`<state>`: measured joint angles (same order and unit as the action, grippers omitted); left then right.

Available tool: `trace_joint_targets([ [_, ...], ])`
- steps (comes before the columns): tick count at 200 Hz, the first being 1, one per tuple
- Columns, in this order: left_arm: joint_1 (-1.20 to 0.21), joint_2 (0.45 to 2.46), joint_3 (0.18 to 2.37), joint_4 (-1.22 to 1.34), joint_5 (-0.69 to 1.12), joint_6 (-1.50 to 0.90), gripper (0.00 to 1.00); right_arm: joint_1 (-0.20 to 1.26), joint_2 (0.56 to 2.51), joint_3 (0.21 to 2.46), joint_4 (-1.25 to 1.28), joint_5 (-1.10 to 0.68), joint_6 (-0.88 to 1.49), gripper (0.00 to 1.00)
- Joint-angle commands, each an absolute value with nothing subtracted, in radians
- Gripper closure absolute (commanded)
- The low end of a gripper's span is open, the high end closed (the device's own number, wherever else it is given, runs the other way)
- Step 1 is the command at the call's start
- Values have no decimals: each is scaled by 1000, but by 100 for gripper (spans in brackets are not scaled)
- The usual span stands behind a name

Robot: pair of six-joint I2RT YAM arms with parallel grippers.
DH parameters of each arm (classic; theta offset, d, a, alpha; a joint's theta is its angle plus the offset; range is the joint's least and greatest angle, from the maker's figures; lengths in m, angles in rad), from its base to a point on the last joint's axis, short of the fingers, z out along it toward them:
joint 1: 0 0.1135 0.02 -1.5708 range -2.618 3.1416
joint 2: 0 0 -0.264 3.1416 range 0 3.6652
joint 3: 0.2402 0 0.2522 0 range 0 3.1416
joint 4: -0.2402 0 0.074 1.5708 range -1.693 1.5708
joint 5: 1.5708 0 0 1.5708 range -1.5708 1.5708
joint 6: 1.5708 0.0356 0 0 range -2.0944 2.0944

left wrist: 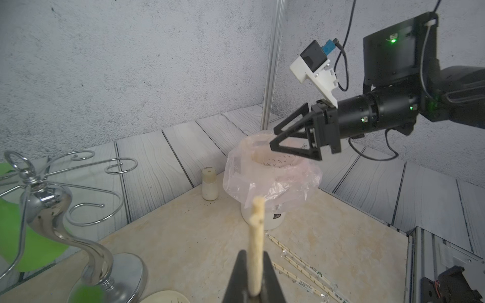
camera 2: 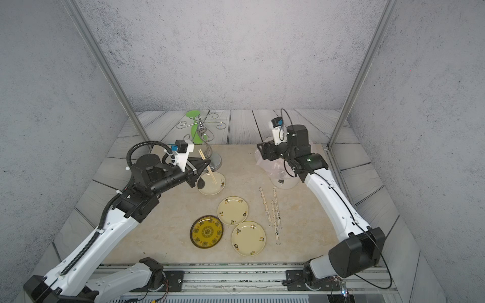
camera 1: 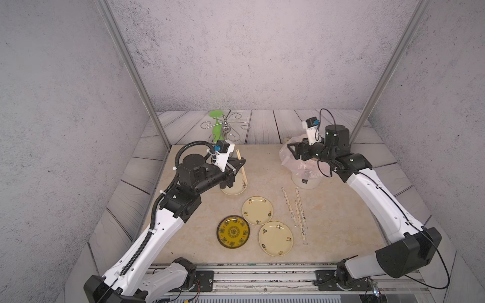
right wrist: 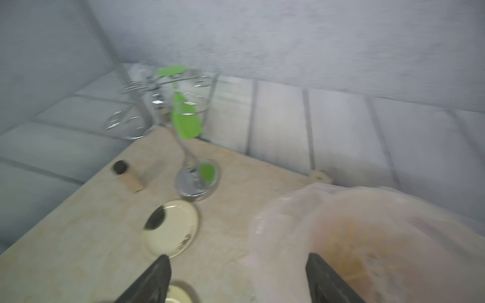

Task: Remove the packaging of disposable chopsticks
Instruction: Place the packet bag in the trash bin, then place the disposable chopsticks on the plate.

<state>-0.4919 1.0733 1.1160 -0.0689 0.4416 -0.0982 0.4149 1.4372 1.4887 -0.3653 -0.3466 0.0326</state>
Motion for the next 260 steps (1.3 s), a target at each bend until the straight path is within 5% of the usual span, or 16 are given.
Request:
trace_joint_targets([
  [1, -470, 1096, 1143, -65, 477, -163, 100, 541, 1375, 1405, -262, -648, -67, 23],
  [52, -458, 1114, 1137, -22, 672, -151, 100, 620, 1420, 1286, -6, -805, 81, 39],
  [118, -457, 1114, 1126, 16, 757, -158, 100, 644, 1479, 1275, 154, -911, 222, 42],
  [173, -457, 1108, 1123, 40, 778, -184, 100, 670, 1497, 1300, 114, -911, 191, 68],
  [199, -457, 1103, 1126, 40, 768, -192, 100, 672, 1492, 1291, 114, -933, 178, 72],
  [233, -457, 1101, 1124, 34, 733, -197, 100, 672, 1479, 1261, 139, -973, 182, 100],
  [260, -457, 1098, 1125, 28, 716, -190, 100, 674, 1465, 1244, 162, -954, 208, 100],
])
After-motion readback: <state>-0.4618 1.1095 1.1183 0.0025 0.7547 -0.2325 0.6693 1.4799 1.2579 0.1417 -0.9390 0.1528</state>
